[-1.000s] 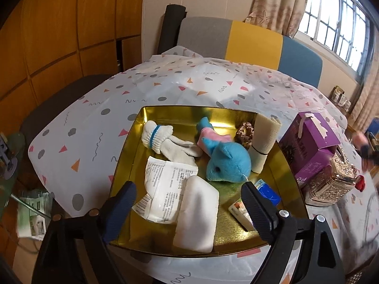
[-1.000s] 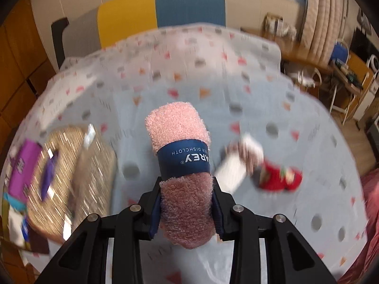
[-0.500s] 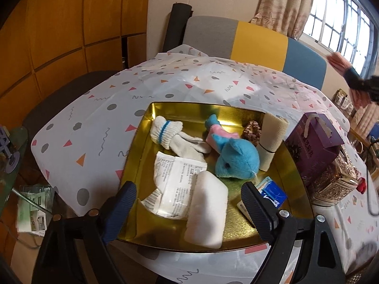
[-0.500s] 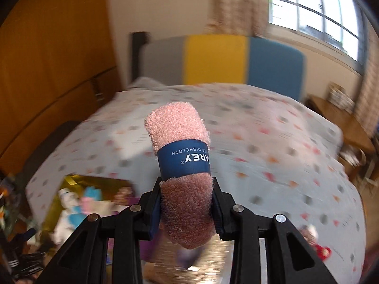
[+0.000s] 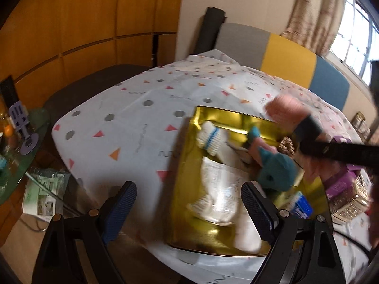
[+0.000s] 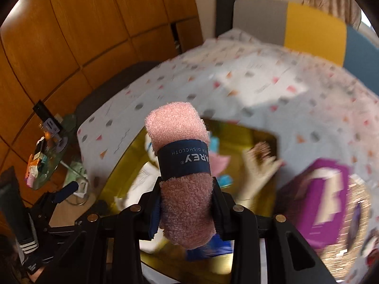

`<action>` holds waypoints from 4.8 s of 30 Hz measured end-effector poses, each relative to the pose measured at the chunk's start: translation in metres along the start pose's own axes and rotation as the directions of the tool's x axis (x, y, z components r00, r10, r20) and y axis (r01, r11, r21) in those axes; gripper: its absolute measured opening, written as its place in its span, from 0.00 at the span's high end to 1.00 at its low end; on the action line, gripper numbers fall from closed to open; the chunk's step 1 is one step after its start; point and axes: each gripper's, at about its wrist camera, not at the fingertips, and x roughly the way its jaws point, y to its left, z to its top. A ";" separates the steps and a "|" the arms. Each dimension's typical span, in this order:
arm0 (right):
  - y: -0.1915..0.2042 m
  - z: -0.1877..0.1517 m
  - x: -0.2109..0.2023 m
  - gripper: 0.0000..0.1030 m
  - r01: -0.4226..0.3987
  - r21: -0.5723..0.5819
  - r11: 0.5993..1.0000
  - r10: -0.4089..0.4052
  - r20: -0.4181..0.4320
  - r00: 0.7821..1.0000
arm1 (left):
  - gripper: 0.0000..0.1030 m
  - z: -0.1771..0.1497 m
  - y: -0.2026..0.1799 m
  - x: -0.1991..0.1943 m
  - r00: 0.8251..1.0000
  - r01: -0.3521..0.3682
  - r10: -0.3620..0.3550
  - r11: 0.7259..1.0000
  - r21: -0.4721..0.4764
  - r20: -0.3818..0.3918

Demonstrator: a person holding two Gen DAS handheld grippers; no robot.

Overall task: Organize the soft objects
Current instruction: 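Carry the pink towel over the gold tray and release with the right tool, then move both tools back to the waffle cloth and red sock, then grasp the red sock with the right tool while the left tool grasps the waffle cloth with scrunchie, then carry the waffle cloth with scrunchie into the gold tray and release with the left tool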

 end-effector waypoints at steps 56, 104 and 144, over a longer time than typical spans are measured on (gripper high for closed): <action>-0.314 -0.196 -0.216 0.53 0.297 0.697 0.653 -0.481 0.078 0.873 | 0.09 0.003 -0.254 -0.086 0.902 0.351 -0.431 0.754 0.555 0.016; -0.505 -0.291 -0.192 0.84 0.395 0.873 0.288 -0.410 -0.261 0.874 | 0.38 -0.108 -0.594 0.032 0.815 0.579 -0.358 0.492 0.650 -0.455; -0.481 -0.256 -0.154 0.80 0.502 0.686 0.526 -0.455 -0.271 0.848 | 0.79 0.067 -0.433 -0.023 0.892 0.431 -0.445 0.780 0.453 -0.082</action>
